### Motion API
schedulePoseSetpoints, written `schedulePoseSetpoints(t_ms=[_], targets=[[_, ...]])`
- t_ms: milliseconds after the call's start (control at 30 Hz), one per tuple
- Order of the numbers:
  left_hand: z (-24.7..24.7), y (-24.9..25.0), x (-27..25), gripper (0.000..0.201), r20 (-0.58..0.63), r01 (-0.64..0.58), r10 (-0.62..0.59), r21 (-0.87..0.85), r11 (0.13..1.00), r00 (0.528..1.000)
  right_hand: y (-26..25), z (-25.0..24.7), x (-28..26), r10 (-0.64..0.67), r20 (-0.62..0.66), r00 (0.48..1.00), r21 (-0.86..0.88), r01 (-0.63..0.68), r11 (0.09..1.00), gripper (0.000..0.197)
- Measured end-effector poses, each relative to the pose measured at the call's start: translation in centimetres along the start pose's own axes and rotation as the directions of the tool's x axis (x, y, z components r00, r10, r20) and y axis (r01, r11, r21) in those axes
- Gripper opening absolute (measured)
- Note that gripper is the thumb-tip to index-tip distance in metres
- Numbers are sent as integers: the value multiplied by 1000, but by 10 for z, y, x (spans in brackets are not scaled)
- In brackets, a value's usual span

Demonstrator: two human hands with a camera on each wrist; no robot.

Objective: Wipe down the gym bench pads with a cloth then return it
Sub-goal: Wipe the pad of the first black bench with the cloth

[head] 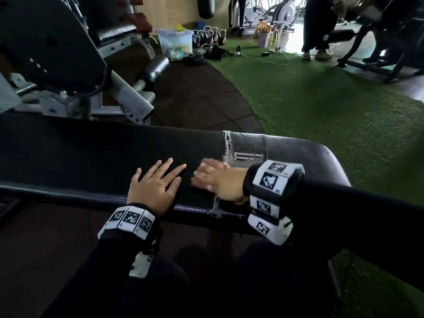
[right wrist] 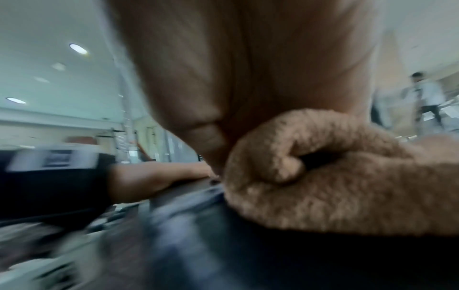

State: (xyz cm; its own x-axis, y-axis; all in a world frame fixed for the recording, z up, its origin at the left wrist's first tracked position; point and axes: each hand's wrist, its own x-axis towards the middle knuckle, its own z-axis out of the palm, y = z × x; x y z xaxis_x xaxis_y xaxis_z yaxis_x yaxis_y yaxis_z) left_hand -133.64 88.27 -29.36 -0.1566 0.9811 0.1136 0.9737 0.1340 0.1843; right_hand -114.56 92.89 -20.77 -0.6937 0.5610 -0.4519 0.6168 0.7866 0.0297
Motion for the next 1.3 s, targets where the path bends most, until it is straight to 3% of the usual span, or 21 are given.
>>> schedulePoseSetpoints(t_ms=[100, 233, 400, 567, 733, 833, 967, 1100, 1300], targets=[[0, 0, -1, 44, -16, -3, 3, -25, 1000, 1000, -15, 20, -20, -89, 30, 996, 100, 86, 991, 57], [-2, 2, -2, 44, -25, -8, 7, -35, 999, 1000, 6, 49, -61, -118, 17, 993, 178, 114, 977, 55], [-2, 3, -3, 45, -21, -8, 7, -11, 1000, 1000, 67, 62, -88, -38, 34, 999, 259, 28, 965, 58], [-1, 5, -2, 45, -36, 5, -5, 5, 1000, 999, 97, 42, -56, 115, -14, 993, 213, -110, 971, 54], [1, 1, 0, 44, -42, 9, -9, 0, 1000, 999, 61, 10, 0, 98, -62, 993, 16, -97, 995, 52], [2, 1, 1, 44, -54, 11, -11, 9, 1000, 998, 26, 1, 12, 44, -61, 997, 6, -43, 999, 54], [2, 1, 1, 44, -67, 14, -14, -1, 1000, 998, 2, 18, -15, -59, 21, 998, 107, 56, 993, 61], [1, 2, 0, 44, -56, 15, -15, -9, 1000, 998, 17, 40, -58, -149, 43, 988, 186, 139, 973, 59], [2, 1, 1, 44, -58, 9, -10, -12, 1000, 998, 71, 33, -58, 45, 44, 998, 213, -53, 976, 58]])
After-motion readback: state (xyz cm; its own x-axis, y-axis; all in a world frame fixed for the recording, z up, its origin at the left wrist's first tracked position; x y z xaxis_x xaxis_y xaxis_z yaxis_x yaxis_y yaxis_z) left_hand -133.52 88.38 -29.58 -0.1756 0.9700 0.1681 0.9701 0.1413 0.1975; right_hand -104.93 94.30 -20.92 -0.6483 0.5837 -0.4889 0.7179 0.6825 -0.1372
